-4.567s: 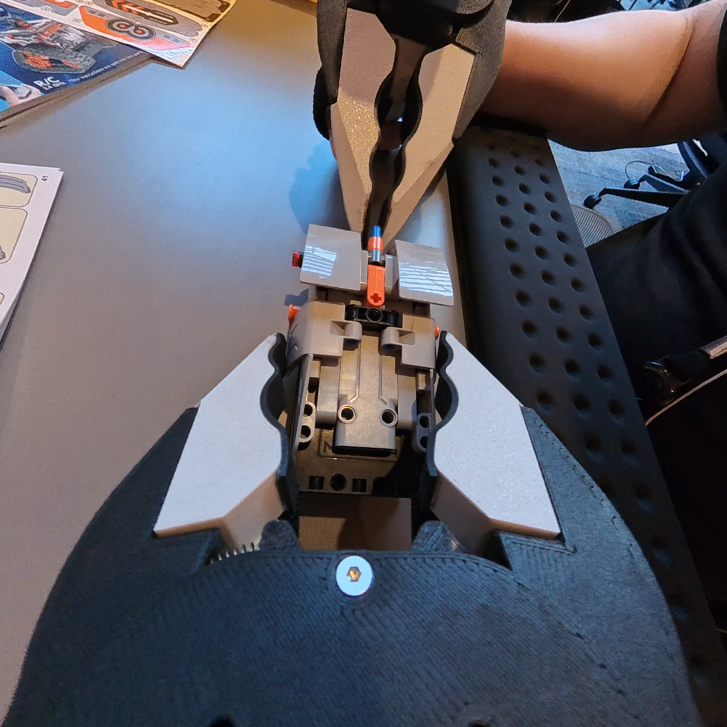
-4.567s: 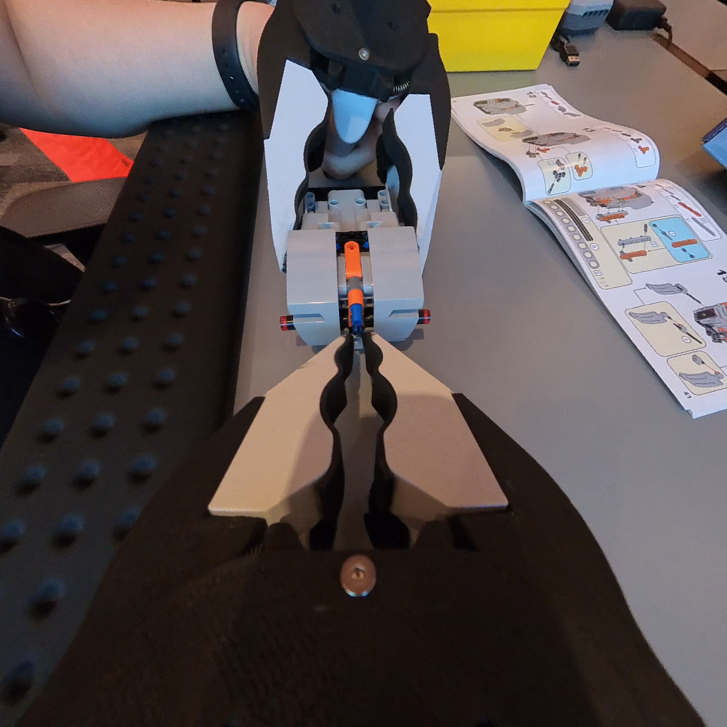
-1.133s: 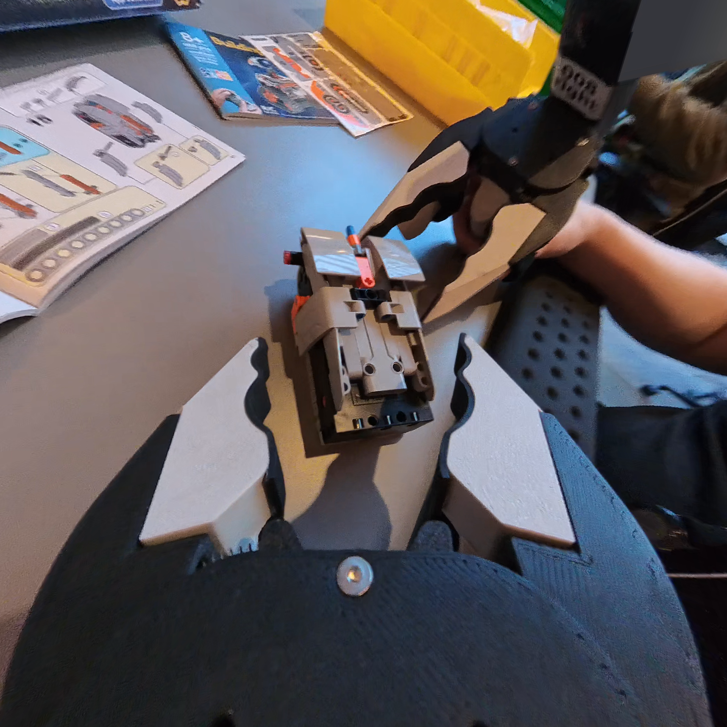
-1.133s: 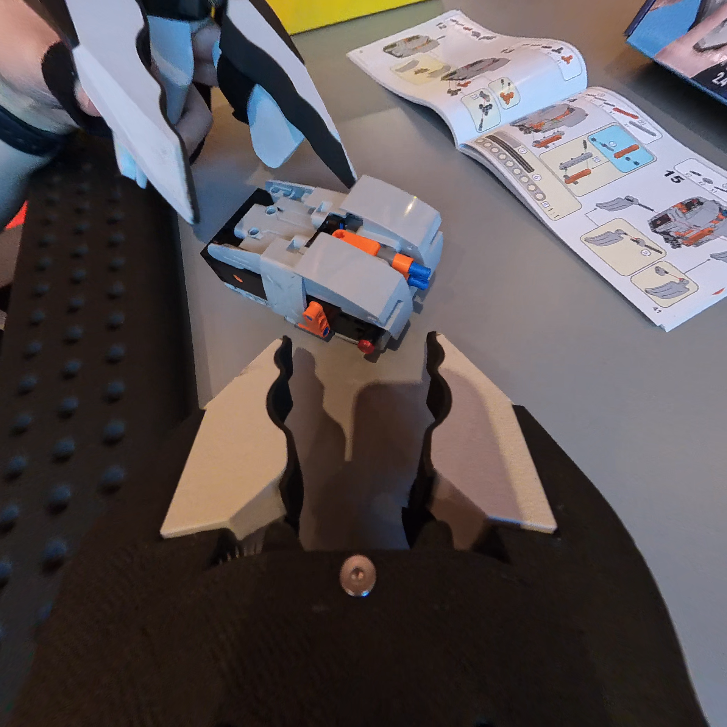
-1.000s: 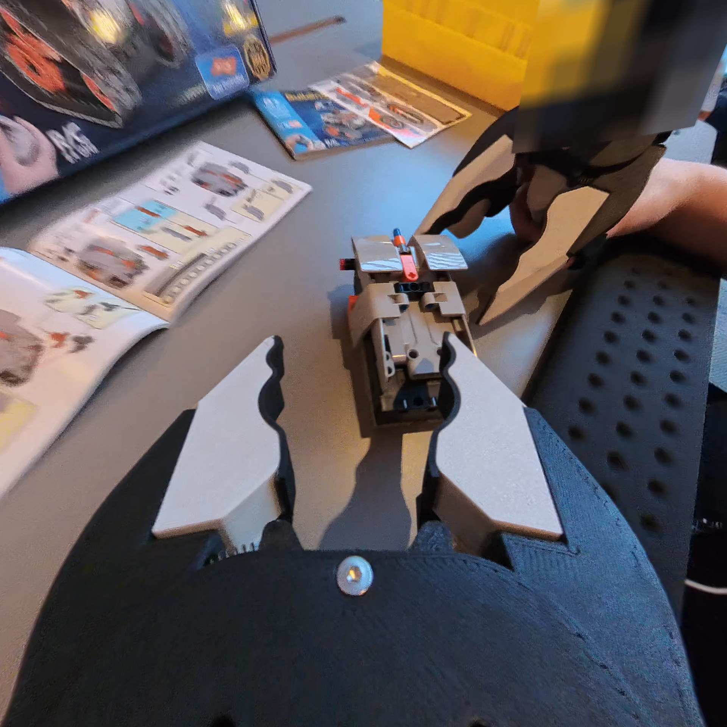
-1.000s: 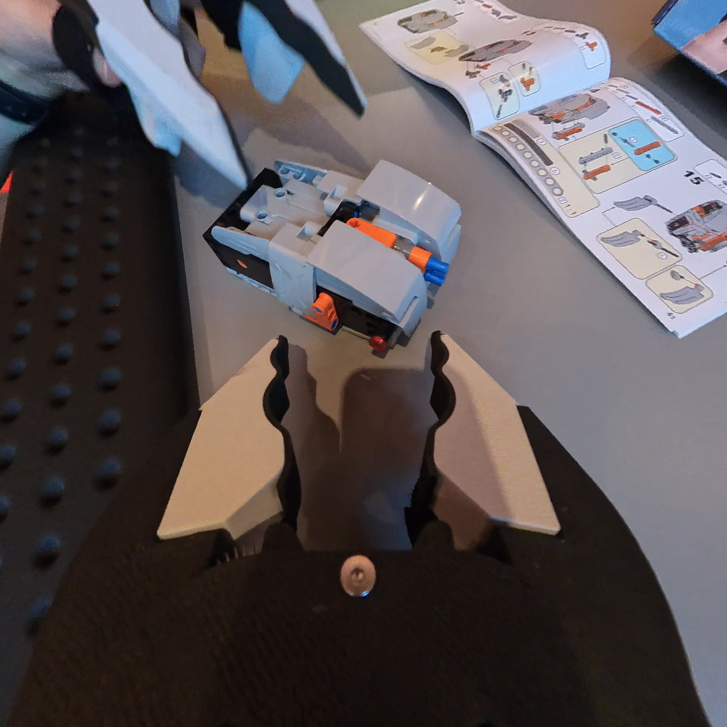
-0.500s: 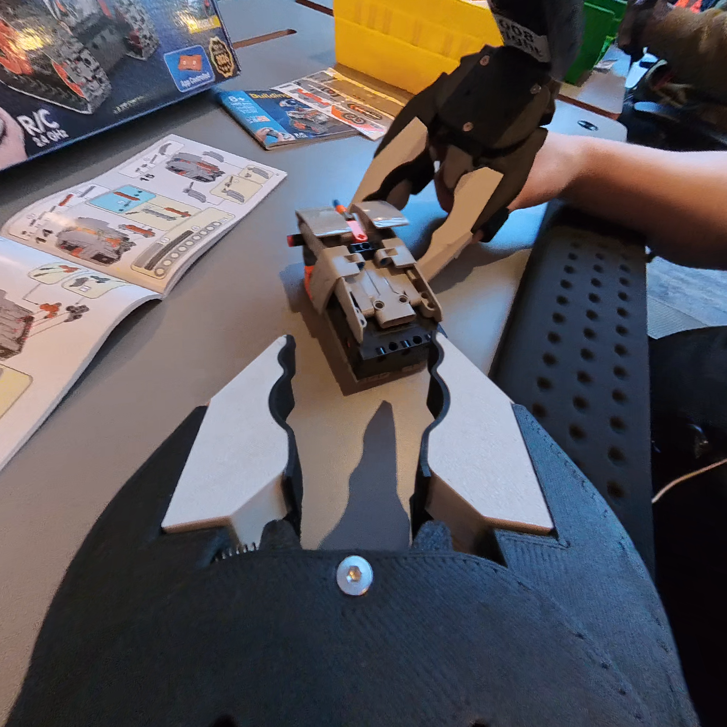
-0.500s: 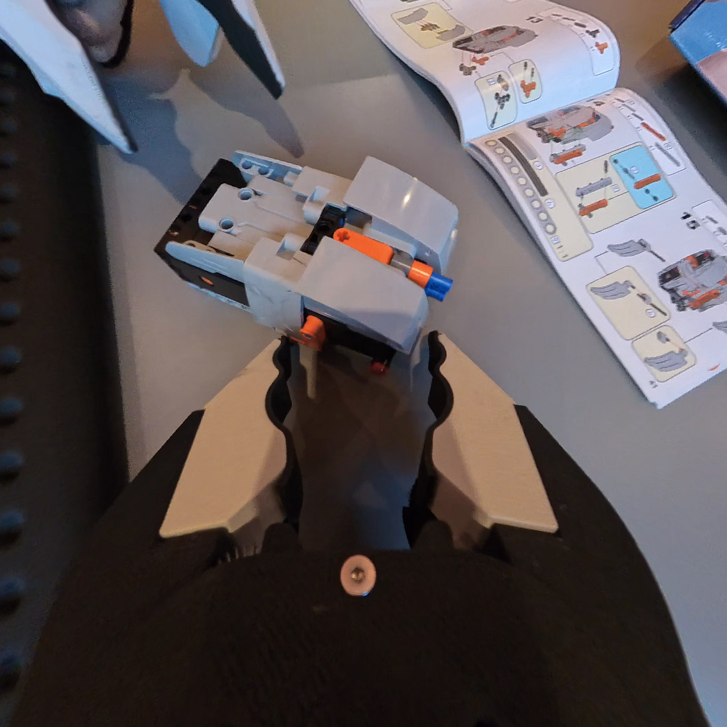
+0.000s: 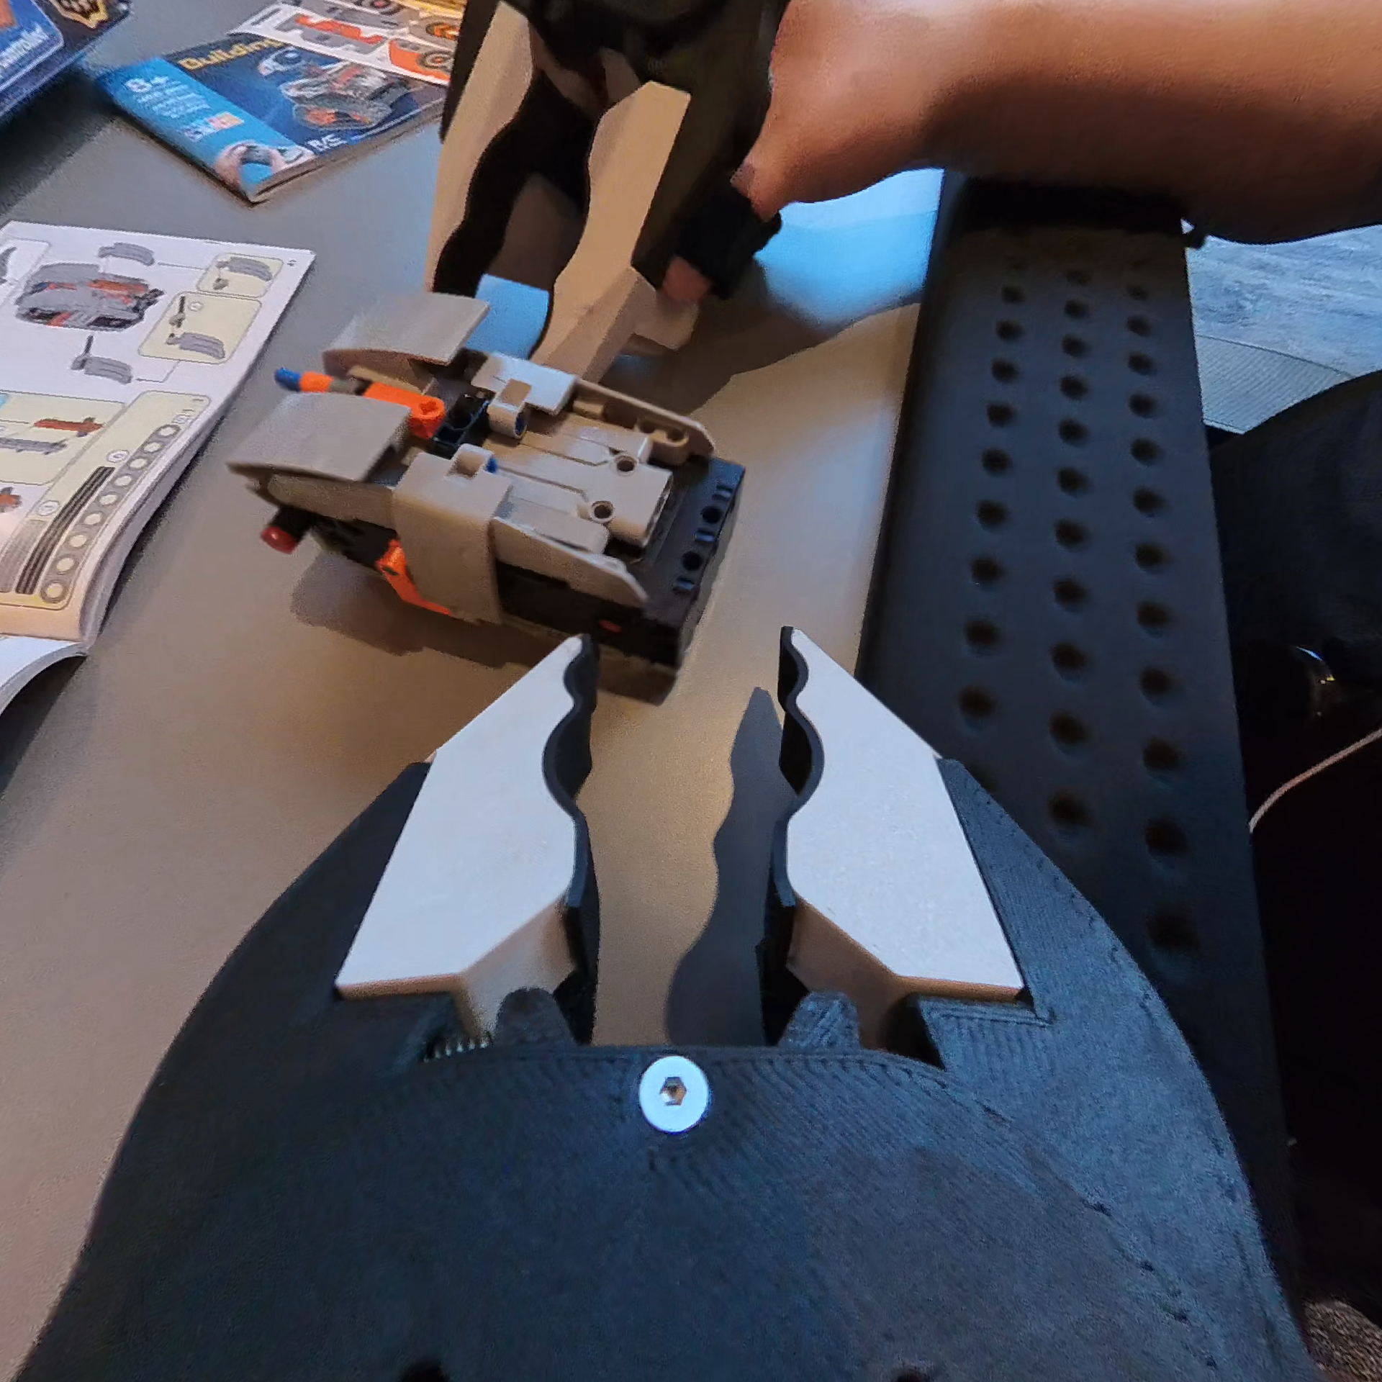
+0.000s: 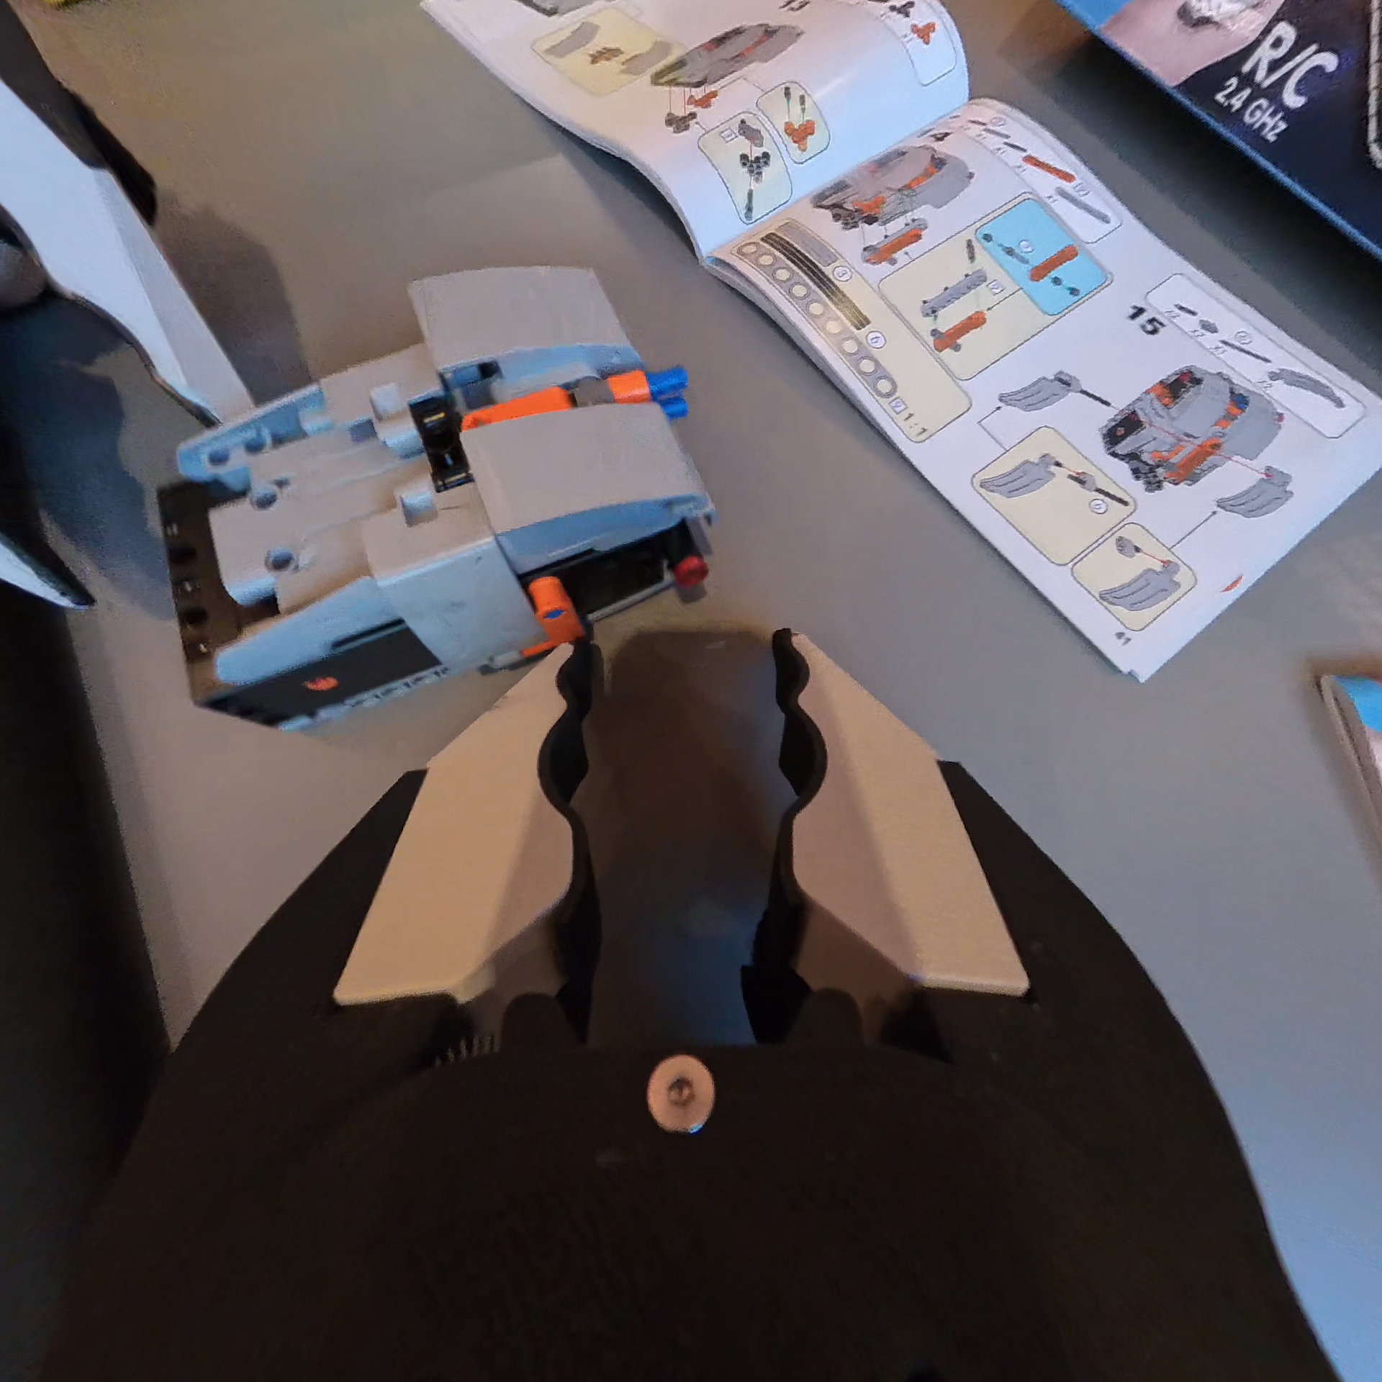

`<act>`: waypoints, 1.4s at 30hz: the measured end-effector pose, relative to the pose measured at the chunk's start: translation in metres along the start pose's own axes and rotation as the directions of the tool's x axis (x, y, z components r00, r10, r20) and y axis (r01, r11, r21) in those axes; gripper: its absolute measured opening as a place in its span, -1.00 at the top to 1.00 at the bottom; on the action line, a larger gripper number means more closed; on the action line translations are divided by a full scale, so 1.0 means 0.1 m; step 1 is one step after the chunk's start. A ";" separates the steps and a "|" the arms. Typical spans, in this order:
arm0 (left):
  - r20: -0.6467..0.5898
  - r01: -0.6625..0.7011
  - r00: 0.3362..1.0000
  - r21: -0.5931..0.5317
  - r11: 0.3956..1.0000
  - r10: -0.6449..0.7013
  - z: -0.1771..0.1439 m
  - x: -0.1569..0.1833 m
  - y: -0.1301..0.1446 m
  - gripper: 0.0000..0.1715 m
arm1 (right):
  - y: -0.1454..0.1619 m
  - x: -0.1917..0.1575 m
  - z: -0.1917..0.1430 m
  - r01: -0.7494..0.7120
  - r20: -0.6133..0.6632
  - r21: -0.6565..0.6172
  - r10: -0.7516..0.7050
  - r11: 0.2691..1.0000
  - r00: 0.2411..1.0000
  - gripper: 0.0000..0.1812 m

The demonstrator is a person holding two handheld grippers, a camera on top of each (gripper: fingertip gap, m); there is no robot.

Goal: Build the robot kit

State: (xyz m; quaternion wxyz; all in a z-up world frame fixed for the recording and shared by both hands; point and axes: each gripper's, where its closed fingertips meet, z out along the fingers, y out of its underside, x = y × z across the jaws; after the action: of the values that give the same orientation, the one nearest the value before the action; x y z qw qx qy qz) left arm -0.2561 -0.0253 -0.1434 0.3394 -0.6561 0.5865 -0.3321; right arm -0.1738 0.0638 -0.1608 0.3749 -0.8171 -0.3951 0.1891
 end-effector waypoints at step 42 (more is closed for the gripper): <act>0.097 0.414 0.842 0.514 0.751 -0.530 -0.78 -0.86 -0.25 0.56 | 0.16 -0.02 -0.23 -0.234 0.095 0.015 0.232 0.972 0.968 0.68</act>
State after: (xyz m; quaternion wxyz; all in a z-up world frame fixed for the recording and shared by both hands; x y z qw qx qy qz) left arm -0.3158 0.0579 -0.0827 0.4607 -0.7149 0.2559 -0.4596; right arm -0.1524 0.0451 -0.1580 0.3420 -0.8432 -0.3109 0.2746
